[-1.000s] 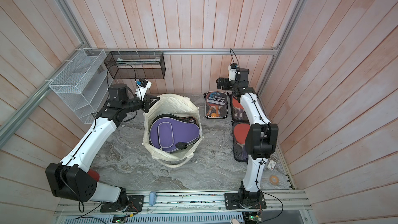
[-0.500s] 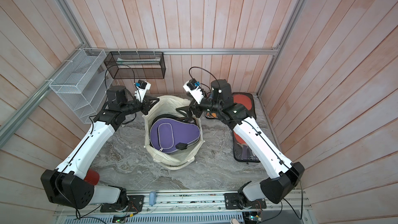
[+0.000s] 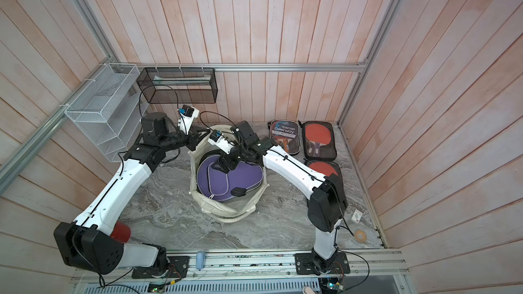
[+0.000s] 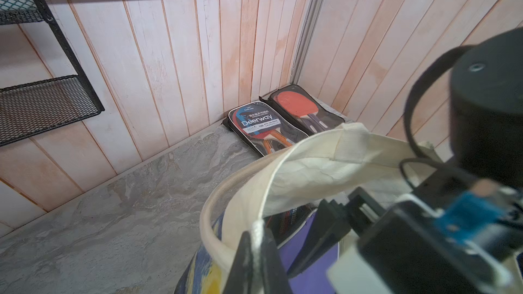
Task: Remove the ping pong set from the canvas bag
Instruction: Pick up the ping pong set from the canvas bag.
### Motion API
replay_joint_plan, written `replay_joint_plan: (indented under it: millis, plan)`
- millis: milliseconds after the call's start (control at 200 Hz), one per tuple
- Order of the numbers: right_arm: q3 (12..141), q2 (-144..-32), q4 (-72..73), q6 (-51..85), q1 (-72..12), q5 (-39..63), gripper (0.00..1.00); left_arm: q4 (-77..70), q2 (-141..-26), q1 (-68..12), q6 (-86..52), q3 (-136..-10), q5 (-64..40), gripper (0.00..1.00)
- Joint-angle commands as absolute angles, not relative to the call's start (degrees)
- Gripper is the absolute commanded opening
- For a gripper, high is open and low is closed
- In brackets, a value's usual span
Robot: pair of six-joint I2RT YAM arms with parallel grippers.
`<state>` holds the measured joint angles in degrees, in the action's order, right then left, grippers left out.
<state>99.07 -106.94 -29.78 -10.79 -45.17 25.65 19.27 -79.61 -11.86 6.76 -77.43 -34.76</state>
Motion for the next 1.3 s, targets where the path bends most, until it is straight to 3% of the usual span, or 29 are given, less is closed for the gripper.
replay_joint_plan:
  millis: [0, 295, 520, 620, 890, 965, 1295]
  plan:
    - [103.33, -109.92, -31.2, -10.59, -44.65, 21.45, 0.75, 13.95, -79.02, -12.55, 6.33, -78.85, -36.39, 0.0]
    - [104.94, -116.07, -29.68, -6.96, -41.61, 20.09, 0.75, 13.65, -79.02, -12.56, 6.54, -78.49, -37.0, 0.0]
    - [104.94, -119.81, -31.52, -8.0, -40.87, 25.96, 0.75, 13.26, -78.9, -12.51, 6.34, -77.98, -37.27, 0.0]
    - [104.94, -120.77, -31.77, -8.09, -40.83, 29.45, 0.62, 13.23, -79.02, -12.56, 6.33, -78.04, -37.27, 0.0]
    - [105.18, -120.7, -32.58, -8.75, -40.52, 30.36, 0.09, 13.38, -79.04, -12.56, 6.55, -78.08, -37.18, 0.0]
    - [105.29, -119.95, -32.58, -8.92, -40.34, 30.09, 0.0, 13.45, -79.11, -12.51, 6.5, -78.18, -37.18, 0.0]
    - [107.18, -113.37, -33.19, -10.05, -39.99, 26.2, 0.0, 13.28, -79.72, -12.57, 6.42, -78.48, -36.52, 0.0]
